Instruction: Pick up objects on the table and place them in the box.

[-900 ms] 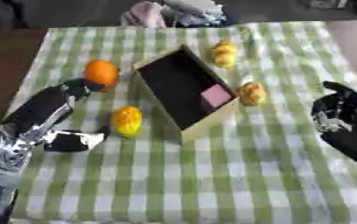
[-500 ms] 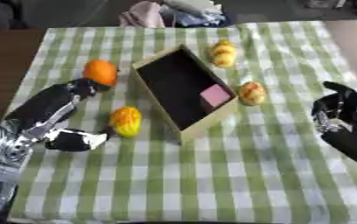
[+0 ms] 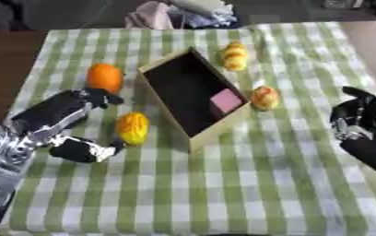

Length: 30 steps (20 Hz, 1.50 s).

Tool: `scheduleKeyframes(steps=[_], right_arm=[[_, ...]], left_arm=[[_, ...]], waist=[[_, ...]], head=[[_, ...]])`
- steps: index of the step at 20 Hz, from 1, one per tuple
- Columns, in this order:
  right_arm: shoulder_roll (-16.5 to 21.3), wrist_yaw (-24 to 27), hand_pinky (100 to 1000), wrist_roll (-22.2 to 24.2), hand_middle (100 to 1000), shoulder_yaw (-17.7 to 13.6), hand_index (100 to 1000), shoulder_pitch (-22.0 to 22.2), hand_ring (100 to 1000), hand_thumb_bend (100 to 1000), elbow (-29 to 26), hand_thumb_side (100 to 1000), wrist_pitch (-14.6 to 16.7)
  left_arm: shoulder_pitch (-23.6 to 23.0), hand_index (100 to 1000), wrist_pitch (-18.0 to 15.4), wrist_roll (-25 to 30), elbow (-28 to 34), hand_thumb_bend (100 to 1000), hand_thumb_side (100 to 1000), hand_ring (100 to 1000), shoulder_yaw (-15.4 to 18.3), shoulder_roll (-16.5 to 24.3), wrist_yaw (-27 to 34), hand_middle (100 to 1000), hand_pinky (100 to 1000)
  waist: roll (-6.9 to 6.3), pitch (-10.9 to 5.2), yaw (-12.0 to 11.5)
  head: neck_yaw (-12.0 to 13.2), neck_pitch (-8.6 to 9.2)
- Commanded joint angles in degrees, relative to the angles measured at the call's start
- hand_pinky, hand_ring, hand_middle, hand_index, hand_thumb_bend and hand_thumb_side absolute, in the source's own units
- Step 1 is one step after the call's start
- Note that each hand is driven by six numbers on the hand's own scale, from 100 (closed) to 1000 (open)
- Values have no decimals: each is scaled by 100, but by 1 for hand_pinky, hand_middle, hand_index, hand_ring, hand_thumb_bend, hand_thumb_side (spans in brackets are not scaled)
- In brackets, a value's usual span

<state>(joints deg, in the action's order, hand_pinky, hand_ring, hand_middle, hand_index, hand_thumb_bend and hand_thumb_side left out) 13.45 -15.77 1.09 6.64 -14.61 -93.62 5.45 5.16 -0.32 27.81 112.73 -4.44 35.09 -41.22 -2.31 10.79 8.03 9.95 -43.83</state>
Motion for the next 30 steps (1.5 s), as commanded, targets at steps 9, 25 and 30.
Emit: scheduleKeyframes(steps=[9,25,30], right_arm=[[108,20,554,35,589,11,880,-55,603,100,-57,419,12],[106,27,554,65,589,41,880,-75,603,100,-54,418,19],[106,34,554,71,589,53,880,-80,603,100,-50,418,17]], left_arm=[[506,902,158,-16,-447,409,440,749,-301,454,171,768,774],[971,887,21,179,-907,421,434,722,-704,490,-108,748,767],[1030,880,-25,239,-1052,430,424,720,-782,500,-182,742,765]], waist=[[-7,-122,3],[-5,-118,39],[-9,-118,49]], head=[[27,-28],[28,-28],[27,-28]])
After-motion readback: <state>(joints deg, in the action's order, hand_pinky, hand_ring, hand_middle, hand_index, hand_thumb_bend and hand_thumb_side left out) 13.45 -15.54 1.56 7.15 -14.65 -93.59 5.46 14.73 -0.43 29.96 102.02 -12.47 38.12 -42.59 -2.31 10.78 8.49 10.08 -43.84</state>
